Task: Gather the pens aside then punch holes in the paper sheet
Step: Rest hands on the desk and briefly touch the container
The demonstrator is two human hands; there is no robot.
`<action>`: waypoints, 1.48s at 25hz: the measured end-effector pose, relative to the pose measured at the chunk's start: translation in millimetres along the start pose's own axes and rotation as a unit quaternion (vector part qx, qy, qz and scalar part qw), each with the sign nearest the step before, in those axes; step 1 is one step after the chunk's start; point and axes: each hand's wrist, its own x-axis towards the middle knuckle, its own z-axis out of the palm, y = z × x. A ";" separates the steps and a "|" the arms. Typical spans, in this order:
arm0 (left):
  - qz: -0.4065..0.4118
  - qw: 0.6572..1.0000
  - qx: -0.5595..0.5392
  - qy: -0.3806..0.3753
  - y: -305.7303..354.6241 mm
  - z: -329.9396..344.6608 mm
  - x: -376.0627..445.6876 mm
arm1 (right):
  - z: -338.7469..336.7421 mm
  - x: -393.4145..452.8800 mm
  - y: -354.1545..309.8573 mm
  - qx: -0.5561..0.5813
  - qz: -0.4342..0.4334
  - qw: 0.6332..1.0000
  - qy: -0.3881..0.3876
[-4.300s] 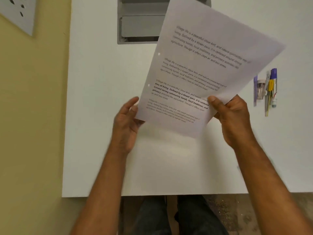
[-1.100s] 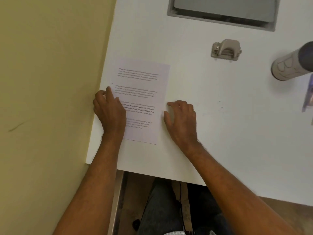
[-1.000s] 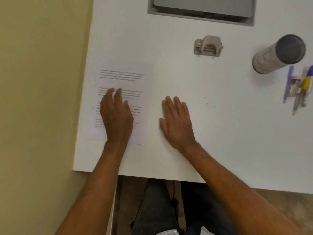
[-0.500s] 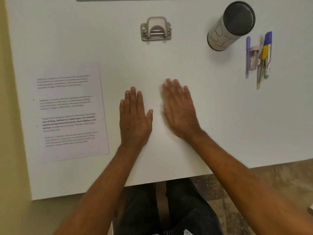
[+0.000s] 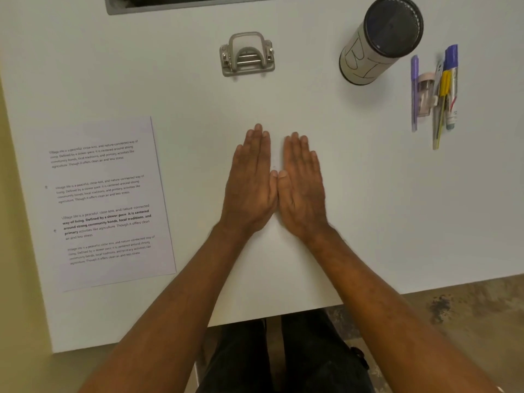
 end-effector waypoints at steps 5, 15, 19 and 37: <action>-0.108 0.987 0.114 0.039 -43.5 -22.3 -20.5 | -15.8 11.7 11.1 0.068 -0.063 0.994 0.064; -0.094 0.984 0.153 0.019 -45.3 -14.9 -16.1 | 8.3 15.9 -8.7 -0.115 -0.102 0.988 -0.025; -0.089 0.984 0.152 0.022 -44.4 -16.5 -15.9 | -11.6 37.7 -3.8 0.000 -0.115 0.993 0.006; -0.075 0.987 0.138 0.016 -39.8 -15.0 -56.6 | -9.8 -55.9 5.9 -0.107 0.093 0.990 0.025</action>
